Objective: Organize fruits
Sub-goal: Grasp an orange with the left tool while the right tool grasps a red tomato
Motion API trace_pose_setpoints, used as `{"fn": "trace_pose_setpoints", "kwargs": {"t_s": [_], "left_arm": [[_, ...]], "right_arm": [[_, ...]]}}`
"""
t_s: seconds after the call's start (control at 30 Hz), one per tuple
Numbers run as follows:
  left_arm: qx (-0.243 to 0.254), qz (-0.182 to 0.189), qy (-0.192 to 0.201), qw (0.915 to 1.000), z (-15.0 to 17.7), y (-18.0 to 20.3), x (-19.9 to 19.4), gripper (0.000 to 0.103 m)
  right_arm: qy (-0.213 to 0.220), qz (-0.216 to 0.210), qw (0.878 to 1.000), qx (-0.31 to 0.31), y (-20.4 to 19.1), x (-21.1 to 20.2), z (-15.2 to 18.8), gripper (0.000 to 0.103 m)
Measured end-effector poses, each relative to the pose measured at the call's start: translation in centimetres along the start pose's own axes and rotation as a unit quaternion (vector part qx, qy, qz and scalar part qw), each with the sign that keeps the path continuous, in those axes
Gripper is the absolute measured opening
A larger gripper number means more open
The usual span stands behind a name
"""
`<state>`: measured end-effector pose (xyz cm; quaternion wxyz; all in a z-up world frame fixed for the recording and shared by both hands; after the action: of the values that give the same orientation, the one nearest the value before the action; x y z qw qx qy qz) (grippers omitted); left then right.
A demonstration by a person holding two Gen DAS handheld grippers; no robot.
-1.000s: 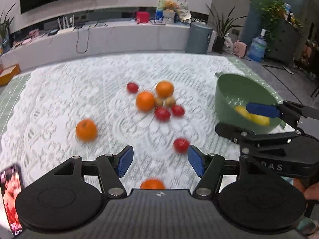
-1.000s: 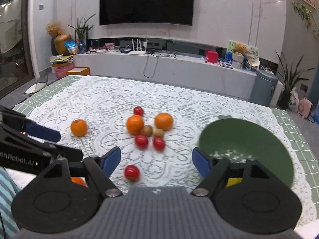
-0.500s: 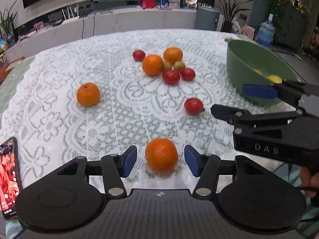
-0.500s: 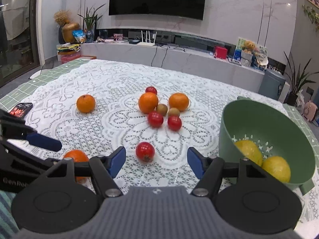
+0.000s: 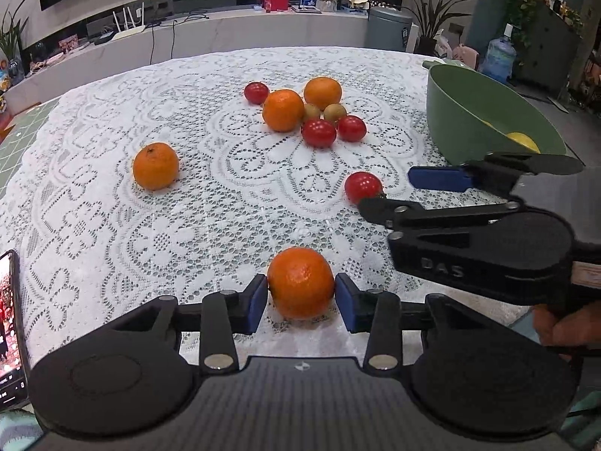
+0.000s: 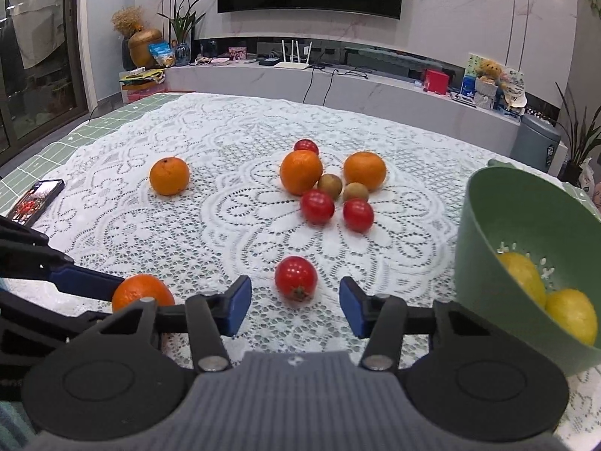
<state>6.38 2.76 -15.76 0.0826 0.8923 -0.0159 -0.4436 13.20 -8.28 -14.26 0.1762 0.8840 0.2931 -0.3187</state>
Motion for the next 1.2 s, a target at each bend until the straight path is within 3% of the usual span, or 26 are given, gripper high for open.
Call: {"fn": "trace_pose_setpoints", "kwargs": {"t_s": [0.17,0.4,0.57,0.87,1.2], "left_arm": [[0.003,-0.001,0.004,1.0000,-0.4,0.2,0.2,0.046],[0.007,-0.005,0.000,1.0000,-0.7,0.6,0.6,0.046],[0.005,-0.006,0.000,1.0000,-1.0,0.6,0.8,0.044],[-0.002,-0.007,0.000,1.0000,-1.1,0.6,0.7,0.043],[-0.026,0.012,0.024,0.9993,-3.3,1.3,-1.1,0.043]], "right_arm": [[-0.010,-0.004,1.000,0.004,0.2,1.5,0.0,0.038],[-0.016,-0.011,1.000,0.009,0.3,2.4,0.2,0.037],[-0.018,-0.018,1.000,0.012,0.3,2.8,0.2,0.026],[-0.006,-0.020,1.000,0.008,0.4,1.9,-0.2,0.025],[0.036,0.001,0.999,0.003,2.4,-2.5,-1.6,0.025]]}}
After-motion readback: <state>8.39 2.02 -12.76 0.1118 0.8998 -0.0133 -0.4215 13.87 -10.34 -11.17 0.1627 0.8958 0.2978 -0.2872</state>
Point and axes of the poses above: each gripper's, at about its wrist camera, not at the fingertips, and x roughly the way its jaws point, y to its right, z to its underside, the point moved 10 cm from there along x, roughly the way its jaws point, and after that the axes turned 11 degrees about -x, right-handed, at the moved point
